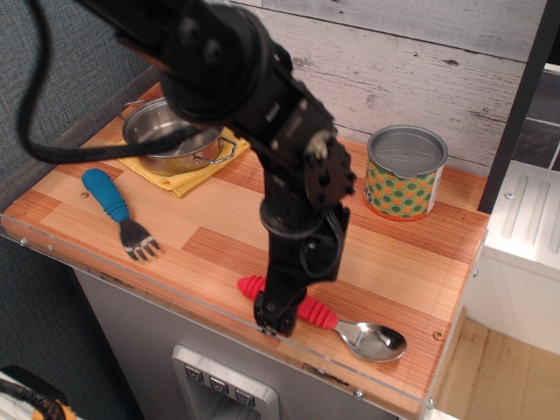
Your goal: Move the red spoon to the left of the can.
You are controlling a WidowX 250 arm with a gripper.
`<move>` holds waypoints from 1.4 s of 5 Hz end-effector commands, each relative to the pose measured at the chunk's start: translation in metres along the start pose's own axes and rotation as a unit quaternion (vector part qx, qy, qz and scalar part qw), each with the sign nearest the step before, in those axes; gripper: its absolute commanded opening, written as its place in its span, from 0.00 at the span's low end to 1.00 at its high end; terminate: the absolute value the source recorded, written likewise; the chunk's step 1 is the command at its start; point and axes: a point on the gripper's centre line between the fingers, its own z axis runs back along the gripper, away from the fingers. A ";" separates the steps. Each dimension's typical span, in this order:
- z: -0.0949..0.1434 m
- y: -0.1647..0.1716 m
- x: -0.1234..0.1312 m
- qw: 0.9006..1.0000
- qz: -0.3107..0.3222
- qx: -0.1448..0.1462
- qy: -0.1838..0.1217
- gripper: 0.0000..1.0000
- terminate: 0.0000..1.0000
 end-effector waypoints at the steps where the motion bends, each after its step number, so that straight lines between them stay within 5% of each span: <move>1: -0.003 -0.003 -0.011 1.000 0.008 0.011 -0.002 0.00 0.00; 3: 0.011 0.004 -0.018 0.998 0.062 0.005 -0.028 0.00 0.00; 4: 0.025 0.013 -0.033 0.988 0.149 0.011 -0.040 0.00 0.00; 5: 0.037 0.017 -0.052 0.962 0.270 0.006 -0.039 0.00 0.00; 6: 0.049 0.018 -0.062 0.925 0.380 0.014 -0.009 0.00 0.00; 7: 0.050 0.019 -0.065 0.870 0.493 0.008 -0.005 0.00 0.00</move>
